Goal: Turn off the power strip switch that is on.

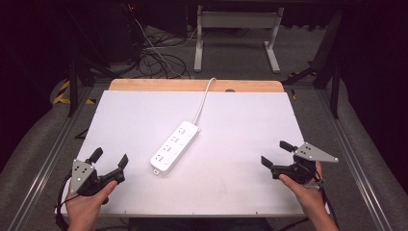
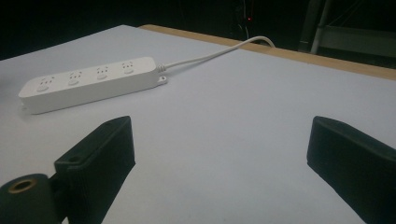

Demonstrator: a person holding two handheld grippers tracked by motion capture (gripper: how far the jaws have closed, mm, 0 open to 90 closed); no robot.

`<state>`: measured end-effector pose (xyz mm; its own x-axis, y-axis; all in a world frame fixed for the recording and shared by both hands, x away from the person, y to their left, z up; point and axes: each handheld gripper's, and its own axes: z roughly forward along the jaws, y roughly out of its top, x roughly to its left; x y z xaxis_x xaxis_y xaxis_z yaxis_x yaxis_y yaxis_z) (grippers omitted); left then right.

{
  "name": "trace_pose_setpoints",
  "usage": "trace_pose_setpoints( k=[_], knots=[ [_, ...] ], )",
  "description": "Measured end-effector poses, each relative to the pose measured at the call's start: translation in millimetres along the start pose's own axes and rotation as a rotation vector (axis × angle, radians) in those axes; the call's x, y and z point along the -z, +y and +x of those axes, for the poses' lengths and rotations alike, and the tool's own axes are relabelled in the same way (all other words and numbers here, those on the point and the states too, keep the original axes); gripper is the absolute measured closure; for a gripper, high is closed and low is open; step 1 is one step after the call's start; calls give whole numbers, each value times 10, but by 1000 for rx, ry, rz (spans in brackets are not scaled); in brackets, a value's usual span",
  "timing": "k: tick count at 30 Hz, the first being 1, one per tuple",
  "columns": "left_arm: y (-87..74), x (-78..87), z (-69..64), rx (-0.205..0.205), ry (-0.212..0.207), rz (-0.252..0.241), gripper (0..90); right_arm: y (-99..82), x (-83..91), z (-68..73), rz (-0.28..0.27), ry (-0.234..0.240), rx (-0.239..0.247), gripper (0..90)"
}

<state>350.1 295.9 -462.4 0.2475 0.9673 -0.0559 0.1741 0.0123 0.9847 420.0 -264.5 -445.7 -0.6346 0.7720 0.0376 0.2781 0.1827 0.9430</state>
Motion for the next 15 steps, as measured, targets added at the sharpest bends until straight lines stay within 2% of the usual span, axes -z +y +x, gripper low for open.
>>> trace_pose_setpoints(
  k=[10,15],
  knots=[
    [8,-20,-7,-5,-1,-7,126,-13,38,-9,-2,-5,-7,77],
    [17,-4,-1,-5,-21,-5,232,-12,37,-5,-2,-6,-7,77]
  ],
)
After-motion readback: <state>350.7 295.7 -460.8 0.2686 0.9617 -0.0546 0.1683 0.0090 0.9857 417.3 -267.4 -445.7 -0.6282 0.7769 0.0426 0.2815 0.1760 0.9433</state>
